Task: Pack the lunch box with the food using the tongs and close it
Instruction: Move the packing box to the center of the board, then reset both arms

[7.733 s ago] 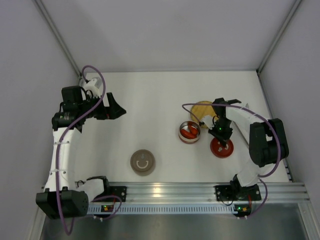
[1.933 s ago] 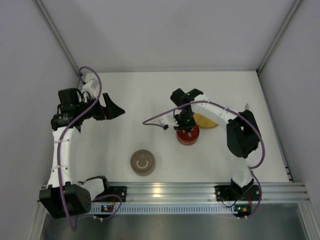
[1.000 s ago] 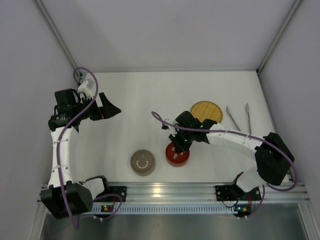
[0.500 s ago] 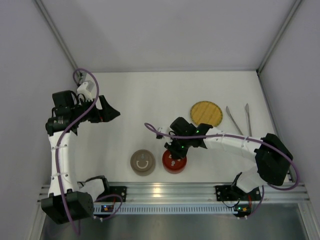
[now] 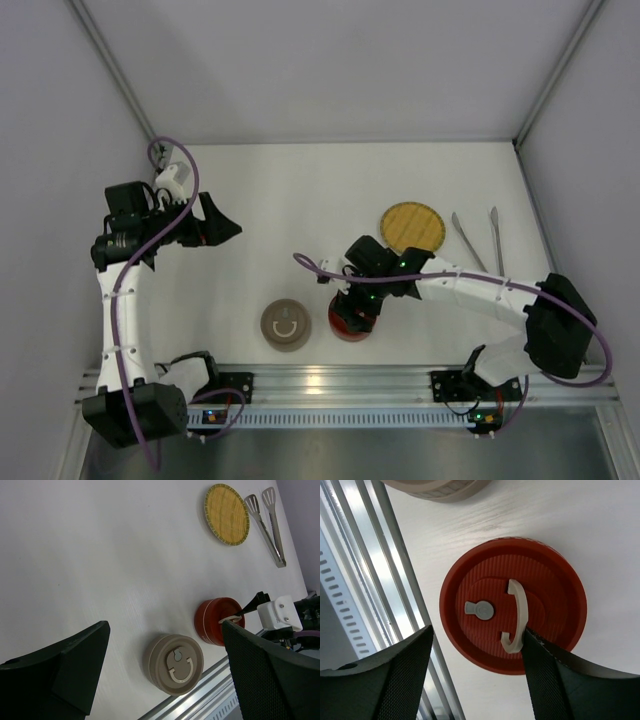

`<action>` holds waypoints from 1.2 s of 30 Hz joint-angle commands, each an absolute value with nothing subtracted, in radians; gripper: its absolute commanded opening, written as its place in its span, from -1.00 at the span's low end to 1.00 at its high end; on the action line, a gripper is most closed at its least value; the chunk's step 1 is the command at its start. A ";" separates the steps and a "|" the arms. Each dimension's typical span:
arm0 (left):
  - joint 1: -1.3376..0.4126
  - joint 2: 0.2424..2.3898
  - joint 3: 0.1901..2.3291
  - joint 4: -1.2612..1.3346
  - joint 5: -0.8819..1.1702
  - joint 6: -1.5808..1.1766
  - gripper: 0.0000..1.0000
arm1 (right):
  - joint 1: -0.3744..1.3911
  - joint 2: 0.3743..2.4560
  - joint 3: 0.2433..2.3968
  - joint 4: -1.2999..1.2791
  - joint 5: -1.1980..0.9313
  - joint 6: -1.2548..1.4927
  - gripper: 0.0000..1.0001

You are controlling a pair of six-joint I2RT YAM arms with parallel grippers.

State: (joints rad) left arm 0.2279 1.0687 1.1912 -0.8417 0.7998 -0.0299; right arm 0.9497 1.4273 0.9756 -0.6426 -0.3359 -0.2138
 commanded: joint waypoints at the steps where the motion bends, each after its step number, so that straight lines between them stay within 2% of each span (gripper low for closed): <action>1: 0.236 1.042 1.206 -0.842 0.841 -0.015 0.96 | 0.962 1.347 0.989 -0.696 -0.319 -0.258 0.39; 9: 0.236 1.035 1.213 -0.842 0.845 -0.021 0.96 | 0.951 1.270 1.032 -0.707 -0.289 -0.301 0.42; 12: 0.236 1.034 1.215 -0.847 0.842 -0.020 0.96 | 0.943 1.264 1.060 -0.706 -0.249 -0.321 0.37; 18: 0.235 1.026 1.220 -0.857 0.834 -0.012 0.96 | 0.931 1.235 1.085 -0.730 -0.301 -0.336 -0.25; 19: 0.236 1.026 1.220 -0.857 0.841 -0.012 0.96 | 0.933 1.233 1.081 -0.732 -0.305 -0.339 -0.47; 22: 0.236 1.029 1.216 -0.867 0.838 0.021 0.96 | 0.925 1.224 1.069 -0.726 -0.282 -0.338 -0.95; 24: 0.235 1.032 1.207 -0.876 0.806 0.043 0.96 | 0.887 1.194 1.072 -0.719 -0.276 -0.315 -0.96; 28: 0.236 1.054 1.204 -0.925 0.747 0.175 0.96 | 0.738 1.134 1.089 -0.703 -0.247 -0.287 -0.77; 31: 0.235 1.069 1.194 -0.911 0.617 0.202 0.96 | 0.600 1.074 1.074 -0.669 -0.209 -0.250 -0.67; 36: 0.235 1.078 1.149 -0.824 0.419 0.181 0.96 | 0.312 0.997 1.014 -0.641 -0.201 -0.195 -0.70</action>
State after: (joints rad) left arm 0.2287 1.0740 1.1717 -0.8875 0.5613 0.1585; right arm 0.4297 1.0416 1.0382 -0.6807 -0.2142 -0.2501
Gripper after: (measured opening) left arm 0.983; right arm 0.153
